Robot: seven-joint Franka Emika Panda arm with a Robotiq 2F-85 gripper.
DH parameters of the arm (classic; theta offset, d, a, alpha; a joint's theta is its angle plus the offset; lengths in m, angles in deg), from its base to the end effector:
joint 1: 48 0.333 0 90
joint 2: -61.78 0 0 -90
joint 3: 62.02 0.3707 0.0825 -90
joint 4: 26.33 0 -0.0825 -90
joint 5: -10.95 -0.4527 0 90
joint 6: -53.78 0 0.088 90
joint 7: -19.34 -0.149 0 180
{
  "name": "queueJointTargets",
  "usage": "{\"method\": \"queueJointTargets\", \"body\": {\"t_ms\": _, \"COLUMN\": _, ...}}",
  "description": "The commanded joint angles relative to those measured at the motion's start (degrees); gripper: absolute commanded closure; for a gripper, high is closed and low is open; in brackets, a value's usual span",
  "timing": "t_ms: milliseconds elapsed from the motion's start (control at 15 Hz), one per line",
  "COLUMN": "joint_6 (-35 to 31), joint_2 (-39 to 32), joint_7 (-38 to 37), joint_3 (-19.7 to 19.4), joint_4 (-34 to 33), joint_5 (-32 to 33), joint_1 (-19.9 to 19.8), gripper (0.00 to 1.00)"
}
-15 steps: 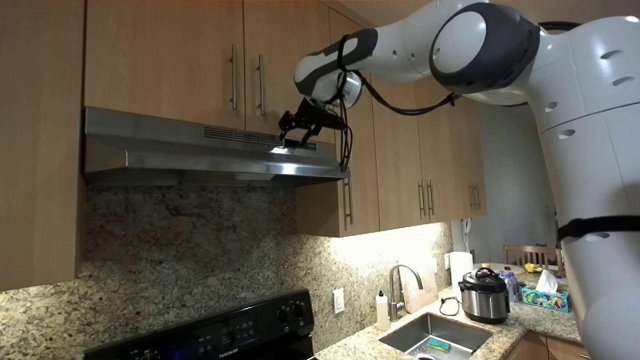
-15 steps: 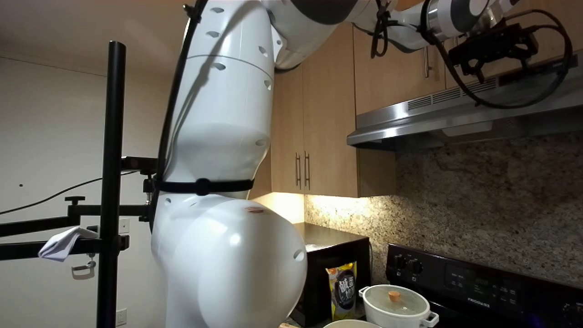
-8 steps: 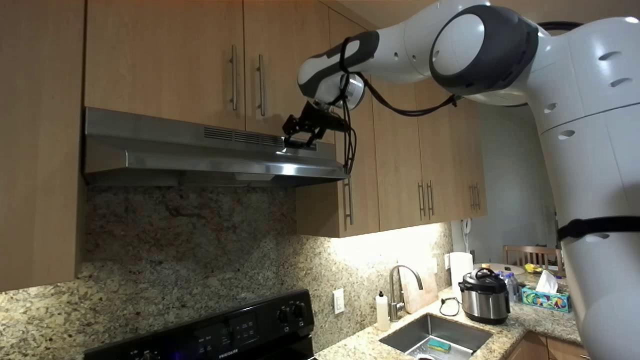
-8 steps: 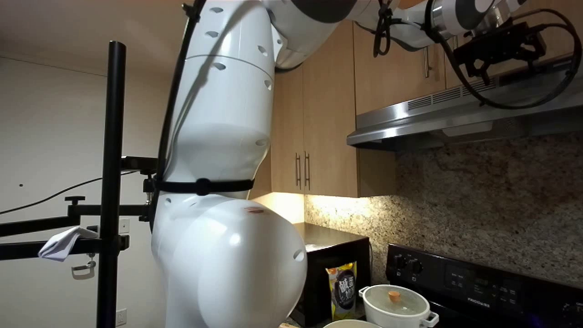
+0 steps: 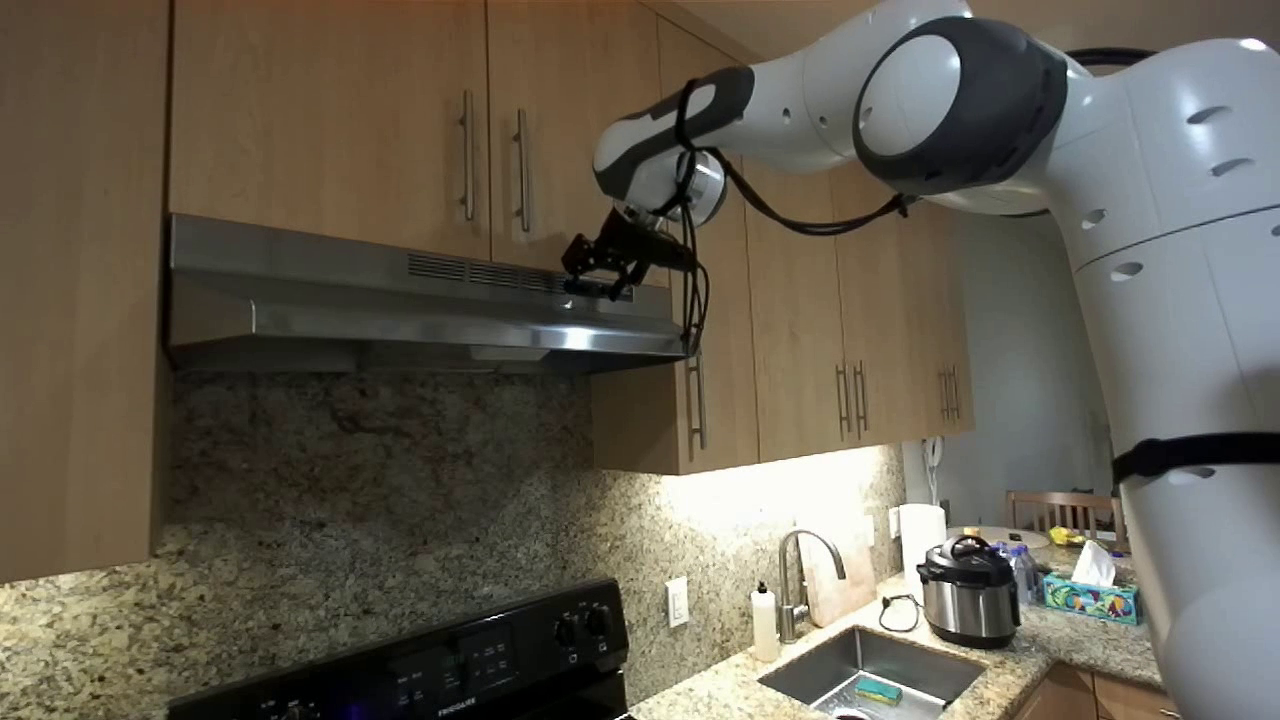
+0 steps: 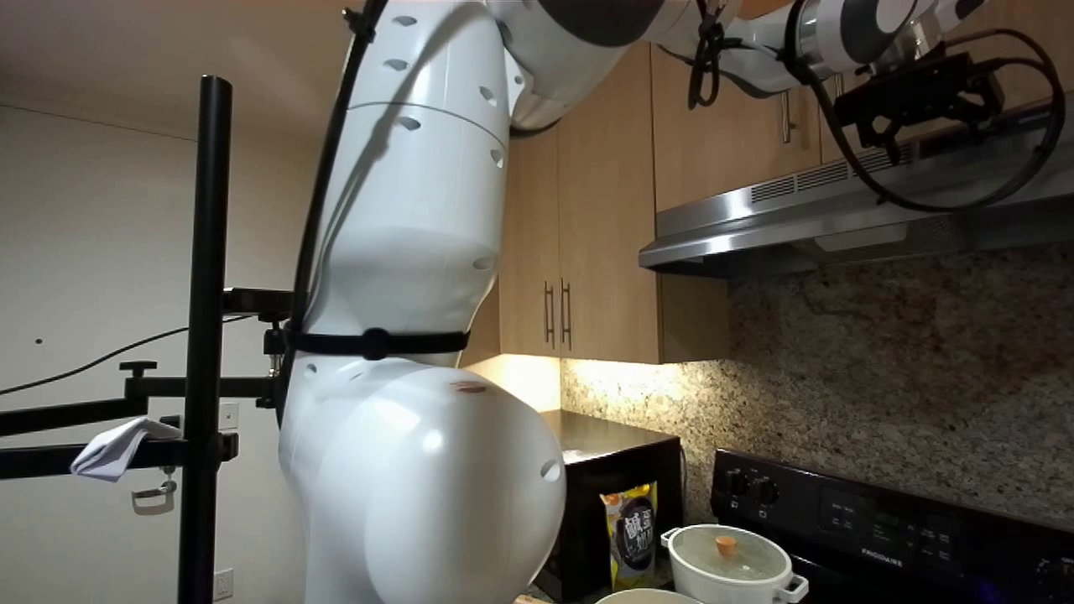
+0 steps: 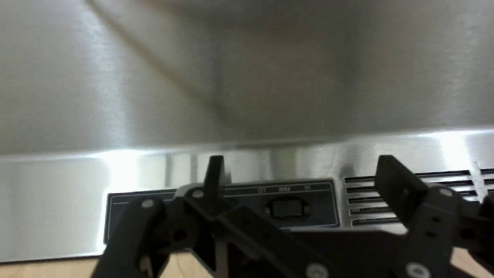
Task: Turn on the light on top of the stove
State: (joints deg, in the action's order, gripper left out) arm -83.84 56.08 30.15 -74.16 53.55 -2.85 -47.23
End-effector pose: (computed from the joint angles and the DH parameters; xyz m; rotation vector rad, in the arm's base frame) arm 0.7237 -0.1264 0.7909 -2.7747 0.1351 -1.3941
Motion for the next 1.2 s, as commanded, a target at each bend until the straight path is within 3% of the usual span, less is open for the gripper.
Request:
{"method": "queueJointTargets", "body": {"t_ms": 0, "joint_6": -1.0, "joint_2": -0.4, "joint_7": 2.5, "joint_3": 0.1, "joint_4": -0.6, "joint_5": -3.7, "joint_1": -0.7, "gripper": 0.0}}
{"method": "queueJointTargets", "body": {"t_ms": 1133, "joint_6": 0.3, "joint_2": -3.9, "joint_7": 6.9, "joint_3": -0.1, "joint_4": -6.4, "joint_5": -9.3, "joint_1": -1.6, "gripper": 0.0}}
